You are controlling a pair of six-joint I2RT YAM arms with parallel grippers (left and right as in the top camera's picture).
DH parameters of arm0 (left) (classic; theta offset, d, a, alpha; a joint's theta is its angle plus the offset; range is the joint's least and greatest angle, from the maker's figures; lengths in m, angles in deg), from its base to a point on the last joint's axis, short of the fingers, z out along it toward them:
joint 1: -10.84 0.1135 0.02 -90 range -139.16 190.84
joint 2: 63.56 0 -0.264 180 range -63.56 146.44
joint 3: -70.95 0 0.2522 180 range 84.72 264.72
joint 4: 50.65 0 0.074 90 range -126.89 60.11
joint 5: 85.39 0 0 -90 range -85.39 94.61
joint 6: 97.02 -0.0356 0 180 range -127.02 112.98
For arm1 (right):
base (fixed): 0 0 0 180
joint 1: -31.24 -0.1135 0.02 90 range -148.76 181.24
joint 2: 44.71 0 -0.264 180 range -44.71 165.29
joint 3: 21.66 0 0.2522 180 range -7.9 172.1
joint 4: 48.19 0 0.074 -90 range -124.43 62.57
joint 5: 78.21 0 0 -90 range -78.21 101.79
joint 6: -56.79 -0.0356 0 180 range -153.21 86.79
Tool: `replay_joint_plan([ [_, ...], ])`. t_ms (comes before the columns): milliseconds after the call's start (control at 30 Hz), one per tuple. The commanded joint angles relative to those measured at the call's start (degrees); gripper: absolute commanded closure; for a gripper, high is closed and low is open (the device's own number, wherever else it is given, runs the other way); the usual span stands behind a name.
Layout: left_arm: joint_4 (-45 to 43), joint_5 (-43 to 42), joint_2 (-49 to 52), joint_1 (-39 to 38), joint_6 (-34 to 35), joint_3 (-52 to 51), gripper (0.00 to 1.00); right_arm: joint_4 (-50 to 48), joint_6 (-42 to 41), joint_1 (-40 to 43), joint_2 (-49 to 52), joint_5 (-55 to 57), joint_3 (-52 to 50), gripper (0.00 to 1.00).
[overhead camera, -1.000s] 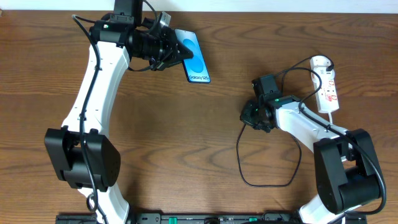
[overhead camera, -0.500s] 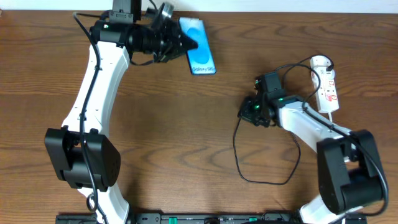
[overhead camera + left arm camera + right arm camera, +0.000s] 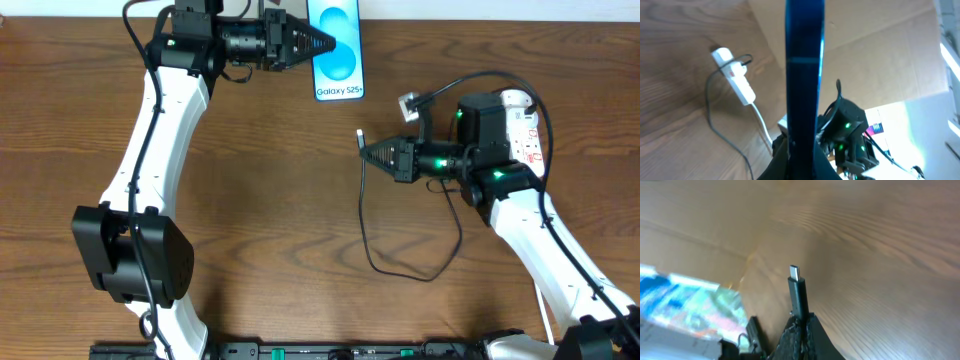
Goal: Plug charger to phone and switch on socket
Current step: 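Lift the USB-C plug with the right gripper toward the held phone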
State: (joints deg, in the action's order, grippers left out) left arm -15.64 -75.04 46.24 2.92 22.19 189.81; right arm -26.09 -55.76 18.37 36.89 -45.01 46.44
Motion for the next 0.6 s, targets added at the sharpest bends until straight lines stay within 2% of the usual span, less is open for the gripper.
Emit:
replay_joint_plan([
  [0, -0.9, -5.2, -1.6, 0.3, 1.1, 0.7, 0.93, -2.8, -0.7, 0.0, -3.0, -8.0, 0.2, 0.99],
  [167, -0.9, -5.0, -1.6, 0.3, 1.4, 0.7, 0.93, -7.1, -6.4, 0.0, -3.7, -7.8, 0.2, 0.99],
  [367, -0.9, -0.4, -1.6, 0.2, 5.4, 0.7, 0.93, -8.2, -10.6, -0.9, -3.7, -3.5, 0.2, 0.99],
  [567, -1.1, -0.2, -1.6, 0.2, 5.4, 0.7, 0.93, -15.2, -16.6, -4.0, -3.7, -0.6, 0.2, 0.99],
])
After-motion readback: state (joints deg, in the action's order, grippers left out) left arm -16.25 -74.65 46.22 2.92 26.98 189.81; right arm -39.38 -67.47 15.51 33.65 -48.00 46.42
